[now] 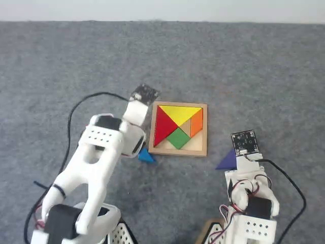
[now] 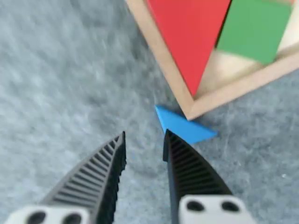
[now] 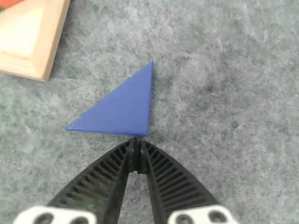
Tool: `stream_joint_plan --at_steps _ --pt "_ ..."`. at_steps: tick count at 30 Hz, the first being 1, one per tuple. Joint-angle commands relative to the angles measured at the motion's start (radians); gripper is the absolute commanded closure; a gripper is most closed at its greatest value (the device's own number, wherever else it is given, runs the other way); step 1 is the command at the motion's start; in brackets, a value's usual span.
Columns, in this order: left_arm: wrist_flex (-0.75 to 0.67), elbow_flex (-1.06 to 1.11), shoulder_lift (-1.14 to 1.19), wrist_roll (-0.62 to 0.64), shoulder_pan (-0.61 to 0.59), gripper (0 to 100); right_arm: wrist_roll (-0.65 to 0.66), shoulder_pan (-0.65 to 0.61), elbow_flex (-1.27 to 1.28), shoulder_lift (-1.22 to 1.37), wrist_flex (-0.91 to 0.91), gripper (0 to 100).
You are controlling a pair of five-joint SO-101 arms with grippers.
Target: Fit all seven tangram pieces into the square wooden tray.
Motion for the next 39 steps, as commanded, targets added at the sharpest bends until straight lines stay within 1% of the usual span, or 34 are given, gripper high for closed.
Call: stream_joint_plan --at_steps 1,7,12,14,16,19,23,27,30,35,39 --pt "-0.066 0.047 -0.005 0.071 -0.006 87 -0.002 0.013 0.020 -0.021 -0.005 99.1" --pt "-0.040 0.047 -0.005 0.097 -0.011 82 -0.002 0.013 0.020 -0.021 -0.005 99.1" --pt "-0.015 -0.010 -0.005 0.117 -0.002 82 -0.002 0.013 0.020 -0.021 -0.005 99.1" --pt "-0.012 -0.012 0.003 0.155 0.011 82 -0.002 0.013 0.020 -0.021 -0.005 99.1" --pt "-0.021 0.004 0.006 0.181 0.032 82 -0.002 0.013 0.020 -0.021 -0.005 99.1" --pt "-0.054 0.022 0.006 0.184 0.052 82 -0.002 0.013 0.020 -0.021 -0.005 99.1" --pt "-0.060 0.027 0.006 0.187 0.081 82 -0.002 0.013 0.020 -0.021 -0.005 99.1" --pt "-0.074 0.036 0.008 0.186 0.077 82 -0.002 0.013 0.020 -0.021 -0.005 99.1" --pt "-0.130 0.067 0.011 0.184 0.078 82 -0.002 0.013 0.020 -0.021 -0.005 99.1" --pt "-0.130 0.027 0.155 0.187 0.075 82 -0.002 0.013 0.020 -0.021 -0.005 99.1" --pt "-0.077 -0.051 0.256 0.187 0.074 82 -0.002 0.013 0.020 -0.021 -0.005 99.1"
